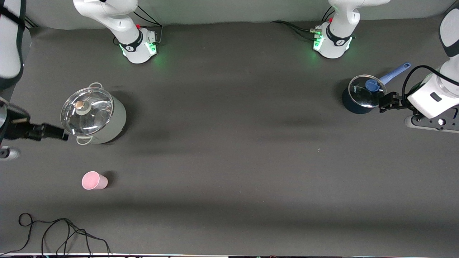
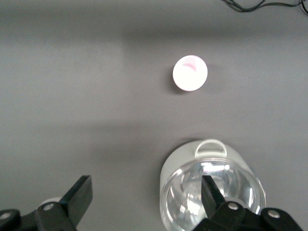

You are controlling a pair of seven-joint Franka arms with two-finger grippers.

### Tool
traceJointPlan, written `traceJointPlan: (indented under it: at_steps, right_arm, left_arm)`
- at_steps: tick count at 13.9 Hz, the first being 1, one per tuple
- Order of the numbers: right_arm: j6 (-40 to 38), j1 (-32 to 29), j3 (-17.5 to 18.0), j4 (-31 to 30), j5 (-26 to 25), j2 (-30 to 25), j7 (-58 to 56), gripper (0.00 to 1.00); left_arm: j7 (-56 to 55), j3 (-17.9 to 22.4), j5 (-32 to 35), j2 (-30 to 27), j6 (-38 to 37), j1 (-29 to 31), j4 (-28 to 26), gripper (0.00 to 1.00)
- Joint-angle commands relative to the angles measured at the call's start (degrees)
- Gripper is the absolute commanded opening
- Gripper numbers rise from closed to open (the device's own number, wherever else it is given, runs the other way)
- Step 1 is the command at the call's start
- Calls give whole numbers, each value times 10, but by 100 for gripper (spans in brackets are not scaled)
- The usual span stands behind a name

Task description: Transfer pink cup from left to right arm

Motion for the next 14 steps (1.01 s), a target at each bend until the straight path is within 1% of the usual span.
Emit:
traceJointPlan:
  at_steps: [1,3,10,12,14]
  right_arm:
    - [12,10,-4,-99,-18,-90,8,100]
    - [20,9,-5,-113,-18,-97,1,100]
    - [21,4,-6,-106,-18,-100,1,100]
    - [21,-6,-5,-106,-18,-102,1,100]
    - [21,-40,16,-102,-18,-104,1,100]
  left_arm:
    - [7,-5,-6,-5,13,5,-7,100]
    - [7,-5,-7,-5,14,5,-9,100]
    - [8,-2,-8,-7,23,7,-17,100]
    - [8,-2,-8,-6,23,7,-17,100]
    - [8,-2,-8,-6,22,7,-17,100]
